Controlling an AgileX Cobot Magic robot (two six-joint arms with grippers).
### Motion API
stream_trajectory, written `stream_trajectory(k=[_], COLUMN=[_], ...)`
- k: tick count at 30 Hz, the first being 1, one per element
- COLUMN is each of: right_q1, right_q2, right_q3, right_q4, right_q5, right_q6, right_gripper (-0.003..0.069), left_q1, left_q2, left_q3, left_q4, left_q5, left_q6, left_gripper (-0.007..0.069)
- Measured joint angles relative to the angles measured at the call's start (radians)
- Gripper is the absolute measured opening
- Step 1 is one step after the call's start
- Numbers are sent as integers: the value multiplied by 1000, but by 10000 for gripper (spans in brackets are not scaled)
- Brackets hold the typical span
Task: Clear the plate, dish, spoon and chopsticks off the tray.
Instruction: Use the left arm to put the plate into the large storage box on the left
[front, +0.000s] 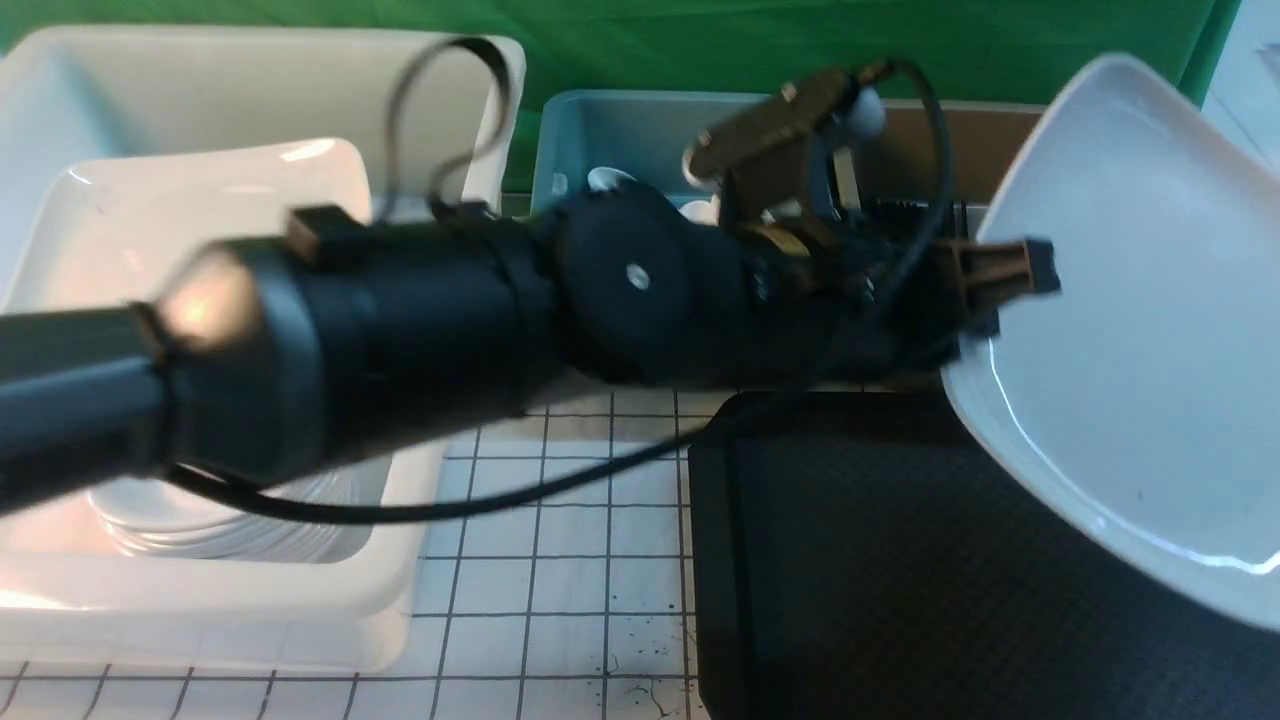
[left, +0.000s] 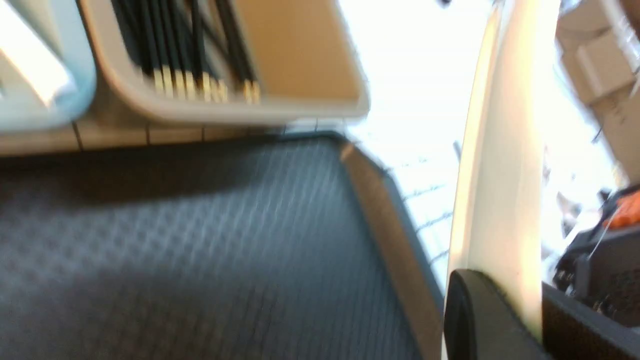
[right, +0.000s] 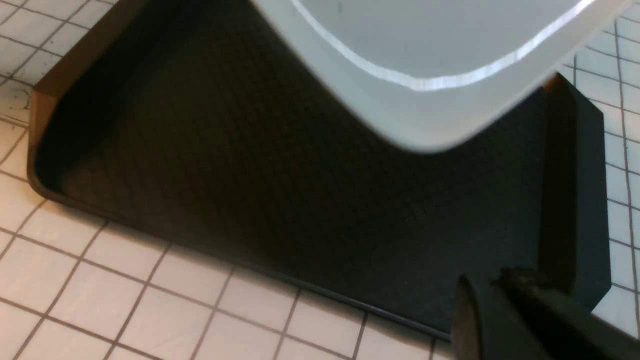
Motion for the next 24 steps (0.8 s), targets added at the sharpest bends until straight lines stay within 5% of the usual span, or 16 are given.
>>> stream_trajectory(k=[7, 24], right_q1=[0, 0], right_q2=[0, 0], right_q3=[0, 0], right_q4=[0, 0], right_q5=[0, -2], right_q6=[0, 1], right_gripper=[104, 116], left_q1=[139, 727], left_q2=[-147, -338], left_q3=[0, 0], left_q4=[46, 139], left_q5=[24, 420], left_q6=[1, 16], left_gripper=[18, 18])
